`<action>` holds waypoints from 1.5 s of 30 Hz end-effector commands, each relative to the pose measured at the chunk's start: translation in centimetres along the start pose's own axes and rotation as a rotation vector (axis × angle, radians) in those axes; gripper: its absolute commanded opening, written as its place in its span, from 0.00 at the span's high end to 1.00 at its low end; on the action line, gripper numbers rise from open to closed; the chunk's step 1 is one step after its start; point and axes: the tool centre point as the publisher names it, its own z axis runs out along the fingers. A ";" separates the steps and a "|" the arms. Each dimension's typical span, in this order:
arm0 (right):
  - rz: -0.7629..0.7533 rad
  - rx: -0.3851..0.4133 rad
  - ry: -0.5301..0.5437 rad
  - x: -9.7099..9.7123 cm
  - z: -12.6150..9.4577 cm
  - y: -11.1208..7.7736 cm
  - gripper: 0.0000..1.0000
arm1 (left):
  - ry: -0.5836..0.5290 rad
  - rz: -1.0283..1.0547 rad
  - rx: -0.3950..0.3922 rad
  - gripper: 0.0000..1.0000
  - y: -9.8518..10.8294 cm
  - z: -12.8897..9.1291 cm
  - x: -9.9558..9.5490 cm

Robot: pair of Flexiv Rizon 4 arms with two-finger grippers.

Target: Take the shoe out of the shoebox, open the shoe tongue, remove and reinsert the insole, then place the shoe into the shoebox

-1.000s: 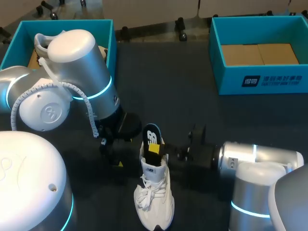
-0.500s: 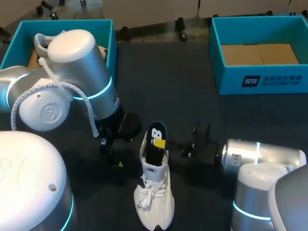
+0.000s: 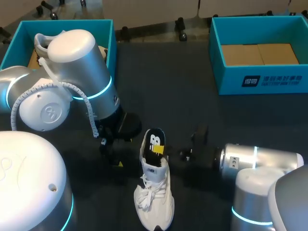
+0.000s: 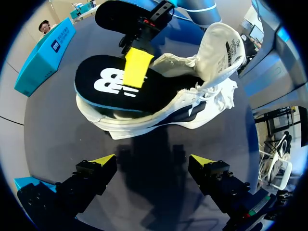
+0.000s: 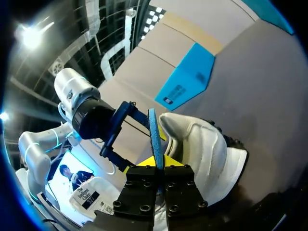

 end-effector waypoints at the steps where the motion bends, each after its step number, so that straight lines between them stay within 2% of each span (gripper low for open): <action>1: 0.029 0.031 -0.022 0.1 1.1 -1.0 1.00 | -0.001 0.001 -0.001 0.00 0.0 0.0 0.0; 7: 0.006 0.013 -0.023 0.4 1.0 -1.4 1.00 | -0.001 0.001 -0.001 0.00 0.0 0.0 0.0; 8: -0.009 0.011 -0.027 0.6 0.9 -1.1 0.73 | -0.001 0.001 -0.001 0.00 0.0 0.0 0.0; 9: -0.022 0.011 -0.034 0.7 0.9 -0.9 0.56 | -0.001 0.001 -0.001 0.00 0.0 0.0 0.0; 10: -0.036 0.011 -0.040 1.0 0.9 -0.6 0.52 | -0.001 0.001 -0.001 0.00 0.0 0.0 0.0; 12: -0.063 0.013 -0.055 1.3 0.8 0.0 0.50 | -0.001 0.001 -0.001 0.00 0.0 0.0 0.0; 20: -0.137 0.021 -0.090 2.4 0.3 1.6 0.53 | -0.001 0.001 -0.001 0.00 0.0 0.0 0.0; 26: -0.134 0.018 -0.084 1.4 -0.2 2.2 0.60 | -0.001 0.001 -0.001 0.00 0.0 0.0 0.0; 30: -0.126 0.010 -0.071 0.6 -0.3 2.4 0.74 | -0.001 0.001 -0.001 0.00 0.0 0.0 0.0; 32: -0.121 0.011 -0.068 0.4 -0.3 2.4 0.98 | -0.001 0.001 -0.001 0.00 0.0 0.0 0.0; 33: -0.117 0.011 -0.065 0.3 -0.3 2.4 1.00 | -0.001 0.001 -0.001 0.00 0.0 0.0 0.0; 45: -0.035 0.023 -0.061 -0.2 0.3 0.2 1.00 | -0.001 0.001 -0.001 0.00 0.0 0.0 0.0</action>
